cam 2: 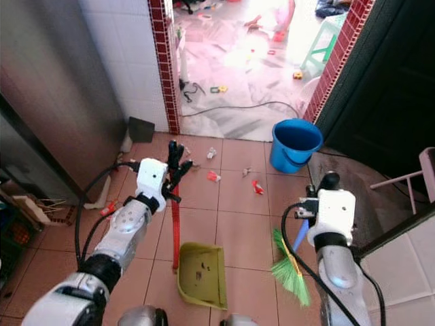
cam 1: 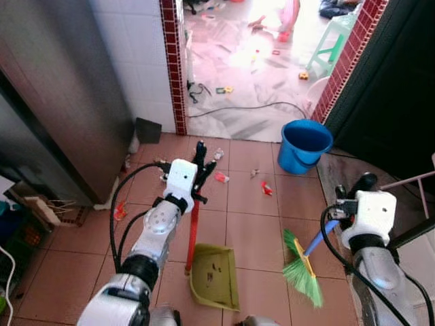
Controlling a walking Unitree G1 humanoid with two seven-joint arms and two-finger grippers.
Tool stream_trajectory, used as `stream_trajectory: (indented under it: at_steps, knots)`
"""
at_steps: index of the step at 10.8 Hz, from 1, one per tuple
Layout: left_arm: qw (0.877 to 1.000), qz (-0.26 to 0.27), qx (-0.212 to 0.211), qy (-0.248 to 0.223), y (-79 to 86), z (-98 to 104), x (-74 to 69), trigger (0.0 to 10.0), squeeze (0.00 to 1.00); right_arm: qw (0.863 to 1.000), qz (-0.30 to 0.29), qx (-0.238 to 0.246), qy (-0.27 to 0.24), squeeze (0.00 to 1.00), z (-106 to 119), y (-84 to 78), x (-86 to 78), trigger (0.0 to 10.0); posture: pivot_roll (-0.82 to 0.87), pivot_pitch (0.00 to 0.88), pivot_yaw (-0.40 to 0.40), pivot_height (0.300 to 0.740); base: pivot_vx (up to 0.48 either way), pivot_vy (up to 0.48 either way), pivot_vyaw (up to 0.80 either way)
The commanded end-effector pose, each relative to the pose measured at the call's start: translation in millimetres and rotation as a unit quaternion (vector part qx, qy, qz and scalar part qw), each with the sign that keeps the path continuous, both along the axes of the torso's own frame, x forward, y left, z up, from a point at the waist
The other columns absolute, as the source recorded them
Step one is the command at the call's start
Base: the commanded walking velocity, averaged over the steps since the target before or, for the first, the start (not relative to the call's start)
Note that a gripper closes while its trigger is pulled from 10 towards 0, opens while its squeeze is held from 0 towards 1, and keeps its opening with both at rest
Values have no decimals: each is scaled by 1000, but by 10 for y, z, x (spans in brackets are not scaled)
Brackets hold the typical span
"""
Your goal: Sweep floor
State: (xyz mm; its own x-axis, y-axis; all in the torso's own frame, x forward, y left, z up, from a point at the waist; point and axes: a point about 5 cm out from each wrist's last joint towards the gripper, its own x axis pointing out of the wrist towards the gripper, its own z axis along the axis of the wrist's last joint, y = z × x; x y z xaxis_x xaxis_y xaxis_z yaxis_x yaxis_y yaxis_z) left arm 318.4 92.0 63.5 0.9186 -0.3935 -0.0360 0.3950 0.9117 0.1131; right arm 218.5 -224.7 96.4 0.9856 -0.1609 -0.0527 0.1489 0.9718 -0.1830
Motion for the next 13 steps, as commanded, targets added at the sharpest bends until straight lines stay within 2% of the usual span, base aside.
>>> stream_trajectory:
  at_steps: [1,4,5,6,10,12,13]
  knots:
    - [999,6,23,-25,43,79,62,10000,0,1000,-5,-14,23,0,-33,-51,-69,10000,-189,80,-27,740,0,0,0]
    - [999,22,22,-31,81,96,112,10000,16,999,-4,-14,34,0,-51,-43,-137,10000,-201,82,-21,740,0,0,0]
    - [999,26,28,-28,88,80,112,10000,498,999,-4,-14,33,0,-43,-34,-129,10000,-203,81,-21,740,0,0,0]
    - [999,30,32,-22,98,56,110,10000,741,999,-3,-13,33,0,-40,-36,-127,10000,-202,81,-21,740,0,0,0]
    - [999,31,40,-2,100,-5,108,10000,737,999,2,-15,37,0,-44,-29,-93,10000,-202,71,-27,740,0,0,0]
    - [999,29,43,8,95,-28,106,10000,1000,999,3,-16,36,0,-50,-21,-71,10000,-200,58,-22,740,0,0,0]
    - [998,31,46,14,99,-50,98,10000,1000,999,3,-15,35,0,-56,-19,-56,10000,-194,51,-22,740,0,0,0]
